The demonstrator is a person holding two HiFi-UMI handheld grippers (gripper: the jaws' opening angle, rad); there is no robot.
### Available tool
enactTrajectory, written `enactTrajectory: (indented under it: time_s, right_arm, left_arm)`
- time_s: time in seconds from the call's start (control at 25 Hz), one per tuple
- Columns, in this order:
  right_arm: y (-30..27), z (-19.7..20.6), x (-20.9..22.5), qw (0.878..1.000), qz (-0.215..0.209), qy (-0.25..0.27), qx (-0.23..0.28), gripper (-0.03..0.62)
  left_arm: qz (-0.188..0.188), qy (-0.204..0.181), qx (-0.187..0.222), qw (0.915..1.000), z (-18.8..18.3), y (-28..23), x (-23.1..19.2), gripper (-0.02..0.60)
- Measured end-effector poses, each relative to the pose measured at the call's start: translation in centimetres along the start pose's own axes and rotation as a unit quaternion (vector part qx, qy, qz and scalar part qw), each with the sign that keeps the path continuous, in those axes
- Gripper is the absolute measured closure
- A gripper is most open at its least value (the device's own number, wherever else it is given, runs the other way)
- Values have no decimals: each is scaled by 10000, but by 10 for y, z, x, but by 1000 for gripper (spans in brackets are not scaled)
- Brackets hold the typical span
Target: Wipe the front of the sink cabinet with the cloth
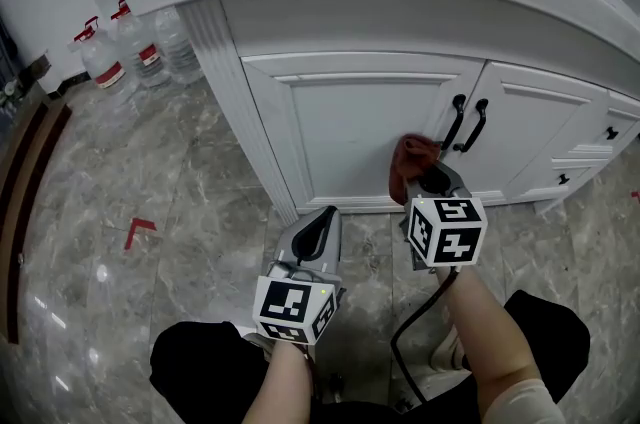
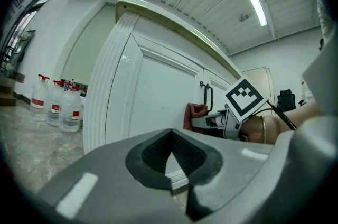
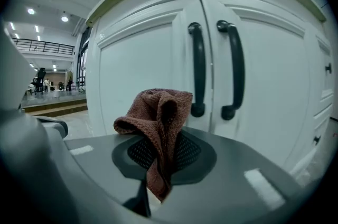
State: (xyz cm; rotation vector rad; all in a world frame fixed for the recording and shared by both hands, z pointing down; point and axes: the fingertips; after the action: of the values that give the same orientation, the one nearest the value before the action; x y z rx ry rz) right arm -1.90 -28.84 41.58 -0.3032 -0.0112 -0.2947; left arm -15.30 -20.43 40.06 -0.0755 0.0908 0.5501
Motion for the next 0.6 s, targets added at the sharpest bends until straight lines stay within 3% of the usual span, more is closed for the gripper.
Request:
enactTrajectory:
  time_s: [0.32,0.6]
  right_arm:
    - [12,12,21,9994,323,7,-85,516]
    - [-11,19,-50,9984,-554,-35,44,516]
  left_arm:
    - [-14,25,-4,10000,3,-5,3,580]
    - [-287,13,-129,9995,14,11,-28,580]
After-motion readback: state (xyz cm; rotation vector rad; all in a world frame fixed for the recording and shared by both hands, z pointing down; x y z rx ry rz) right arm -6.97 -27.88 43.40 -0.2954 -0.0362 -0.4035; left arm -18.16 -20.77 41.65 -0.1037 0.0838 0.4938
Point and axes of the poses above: the fingertips, and each gripper's own axes: y backward along the fingers, x to its right, z out of its underside, and after that the axes turned 1 degree about -z, right-handed
